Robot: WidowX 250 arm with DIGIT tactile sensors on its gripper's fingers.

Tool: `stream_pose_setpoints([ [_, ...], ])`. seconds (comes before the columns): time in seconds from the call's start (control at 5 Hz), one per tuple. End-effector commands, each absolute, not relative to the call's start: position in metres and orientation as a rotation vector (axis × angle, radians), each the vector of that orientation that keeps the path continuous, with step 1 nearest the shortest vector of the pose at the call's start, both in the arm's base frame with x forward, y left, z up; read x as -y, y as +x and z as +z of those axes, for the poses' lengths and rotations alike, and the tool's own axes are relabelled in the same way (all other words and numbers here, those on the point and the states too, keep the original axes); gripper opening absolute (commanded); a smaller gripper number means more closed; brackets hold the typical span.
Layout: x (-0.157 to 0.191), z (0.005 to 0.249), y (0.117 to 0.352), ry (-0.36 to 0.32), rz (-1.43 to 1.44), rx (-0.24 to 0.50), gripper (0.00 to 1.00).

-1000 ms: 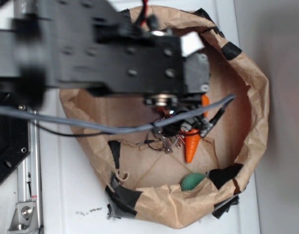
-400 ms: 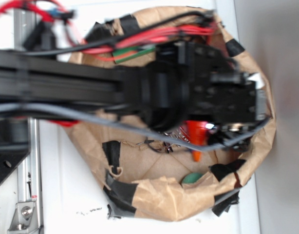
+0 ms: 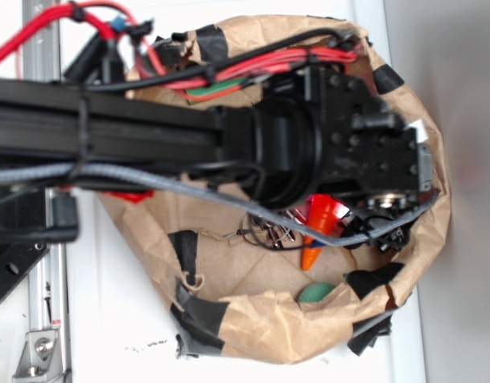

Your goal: Grab the carrot.

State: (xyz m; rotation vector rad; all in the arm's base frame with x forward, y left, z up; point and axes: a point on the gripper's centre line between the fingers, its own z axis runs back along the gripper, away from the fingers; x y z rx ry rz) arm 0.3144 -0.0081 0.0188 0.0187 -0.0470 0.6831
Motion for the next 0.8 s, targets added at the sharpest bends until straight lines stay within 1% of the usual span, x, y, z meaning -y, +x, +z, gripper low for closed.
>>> stream_pose_setpoints([
  [0.0,0.011,0.079,0.278,-0.126,0.457,0.053,0.0],
  [0.2,0.002,0.127,0.275,-0.033,0.203,0.164,0.0],
  [0.4,0.0,0.179,0.272,0.038,0.057,0.21,0.0],
  [0.6,0.001,0.203,0.269,0.09,0.033,0.26,0.0],
])
